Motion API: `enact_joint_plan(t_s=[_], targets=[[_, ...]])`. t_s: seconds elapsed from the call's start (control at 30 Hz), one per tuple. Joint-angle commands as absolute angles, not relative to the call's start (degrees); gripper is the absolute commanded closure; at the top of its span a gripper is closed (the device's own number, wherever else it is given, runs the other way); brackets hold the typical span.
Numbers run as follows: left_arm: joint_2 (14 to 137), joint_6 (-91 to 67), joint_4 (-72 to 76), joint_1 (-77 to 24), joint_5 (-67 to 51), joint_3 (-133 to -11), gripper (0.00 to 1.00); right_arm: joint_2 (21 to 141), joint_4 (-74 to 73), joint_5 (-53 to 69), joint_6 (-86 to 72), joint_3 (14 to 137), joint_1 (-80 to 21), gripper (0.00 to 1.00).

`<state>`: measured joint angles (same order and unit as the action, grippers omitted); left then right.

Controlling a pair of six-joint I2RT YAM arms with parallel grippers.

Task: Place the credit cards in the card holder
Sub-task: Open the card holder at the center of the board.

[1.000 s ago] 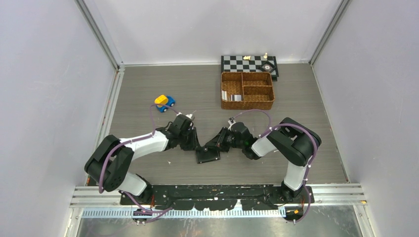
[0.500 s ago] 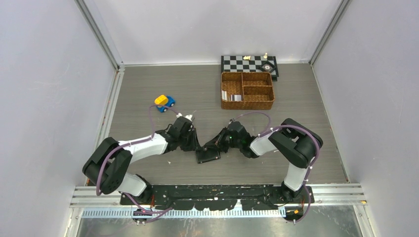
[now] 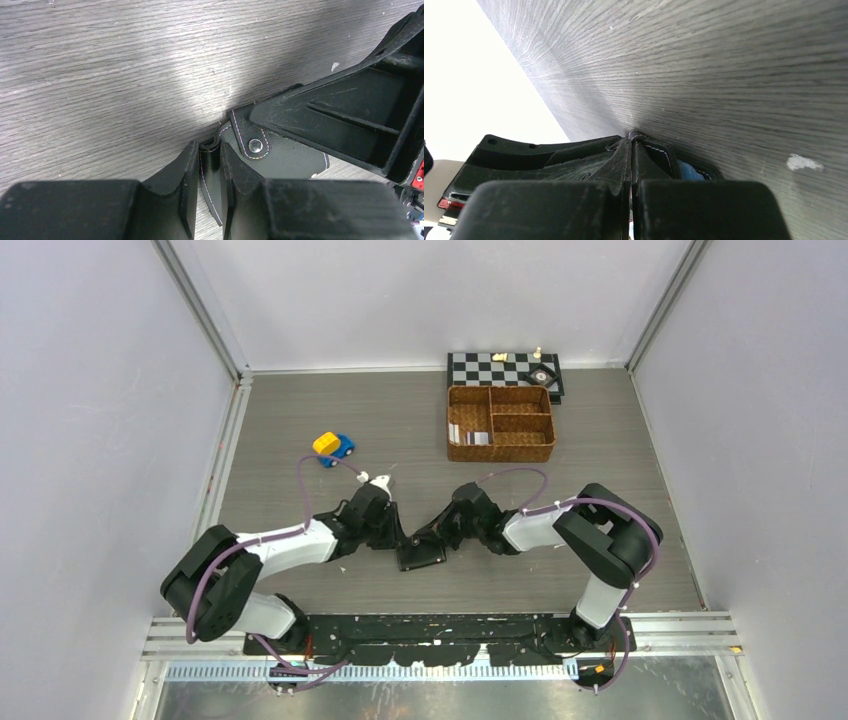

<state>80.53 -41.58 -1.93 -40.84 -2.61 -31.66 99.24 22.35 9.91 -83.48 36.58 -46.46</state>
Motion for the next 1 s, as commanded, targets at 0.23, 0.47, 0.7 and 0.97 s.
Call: enact_joint_plan(t_s=[0.23, 0.47, 0.7, 0.97], targets=[[84.98, -40.52, -0.6, -45.76, -2.69, -26.25, 0.9, 96.64, 15.71, 2.62, -90.77, 38.72, -48.07, 1.0], [84.25, -40.52, 2.09, -47.46, -1.71, -24.7, 0.91, 95.71, 12.97, 0.18, -94.22, 39.84, -48.91, 1.0], [83.55, -40.27, 3.81, -50.47, -0.44, -23.81, 0.92, 95.54, 9.45, -4.12, -96.81, 42.34, -49.52, 0.99], [82.54, -39.79, 5.69, -52.76, 3.27, -21.95, 0.94, 95.18, 7.25, -6.87, -98.96, 44.08, -50.09, 1.0]])
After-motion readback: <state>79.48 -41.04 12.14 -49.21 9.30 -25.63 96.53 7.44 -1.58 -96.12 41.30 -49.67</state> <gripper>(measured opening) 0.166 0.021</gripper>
